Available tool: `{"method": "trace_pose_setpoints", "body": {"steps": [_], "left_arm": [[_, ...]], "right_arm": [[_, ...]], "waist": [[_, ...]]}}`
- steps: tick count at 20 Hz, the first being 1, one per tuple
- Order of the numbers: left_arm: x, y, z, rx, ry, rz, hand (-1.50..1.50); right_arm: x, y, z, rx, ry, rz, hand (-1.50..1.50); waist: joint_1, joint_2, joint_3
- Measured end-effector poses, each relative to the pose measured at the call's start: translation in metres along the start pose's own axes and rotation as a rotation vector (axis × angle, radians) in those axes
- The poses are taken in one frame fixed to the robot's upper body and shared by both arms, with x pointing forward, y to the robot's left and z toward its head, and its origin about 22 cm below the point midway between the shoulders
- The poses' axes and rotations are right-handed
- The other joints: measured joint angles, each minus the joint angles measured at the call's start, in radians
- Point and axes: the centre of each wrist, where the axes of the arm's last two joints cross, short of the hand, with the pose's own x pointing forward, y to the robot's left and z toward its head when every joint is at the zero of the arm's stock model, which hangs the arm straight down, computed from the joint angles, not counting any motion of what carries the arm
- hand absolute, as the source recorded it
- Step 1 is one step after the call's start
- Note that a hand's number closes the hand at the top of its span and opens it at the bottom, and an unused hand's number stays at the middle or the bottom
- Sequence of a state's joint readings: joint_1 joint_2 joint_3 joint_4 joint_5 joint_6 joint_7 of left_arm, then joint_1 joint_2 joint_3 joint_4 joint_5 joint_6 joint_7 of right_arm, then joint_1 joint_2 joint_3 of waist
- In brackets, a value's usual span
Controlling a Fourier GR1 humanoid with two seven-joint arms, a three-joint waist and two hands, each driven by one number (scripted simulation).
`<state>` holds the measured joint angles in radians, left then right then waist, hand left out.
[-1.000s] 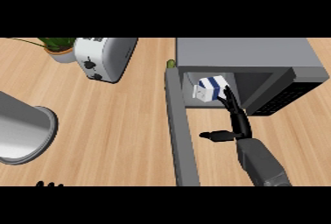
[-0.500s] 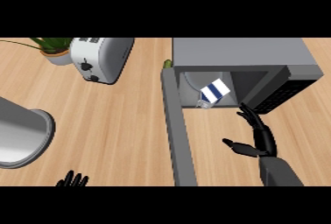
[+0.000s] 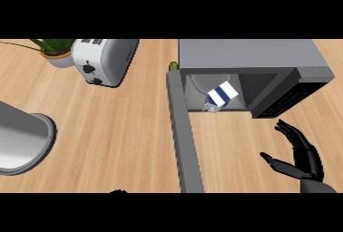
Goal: Pick up the milk, place it into the microwave and close the microwave
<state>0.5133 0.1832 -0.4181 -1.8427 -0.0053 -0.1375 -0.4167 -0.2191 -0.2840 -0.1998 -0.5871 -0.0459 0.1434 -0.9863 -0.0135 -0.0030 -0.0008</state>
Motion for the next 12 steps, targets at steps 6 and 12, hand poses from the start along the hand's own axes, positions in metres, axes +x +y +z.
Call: {"method": "trace_pose_setpoints", "body": {"steps": [6, 12], "left_arm": [[-0.021, -0.017, -0.038, -0.042, 0.019, -0.026, 1.5], [-0.03, -0.027, -0.082, -0.02, 0.012, -0.104, 1.5]], "right_arm": [[0.009, -0.034, 0.02, -0.071, 0.009, -0.014, -1.5], [0.022, -0.071, 0.029, -0.11, 0.022, 0.005, -1.5]], "waist": [[0.004, 0.002, 0.0], [0.007, 0.003, 0.001]]}}
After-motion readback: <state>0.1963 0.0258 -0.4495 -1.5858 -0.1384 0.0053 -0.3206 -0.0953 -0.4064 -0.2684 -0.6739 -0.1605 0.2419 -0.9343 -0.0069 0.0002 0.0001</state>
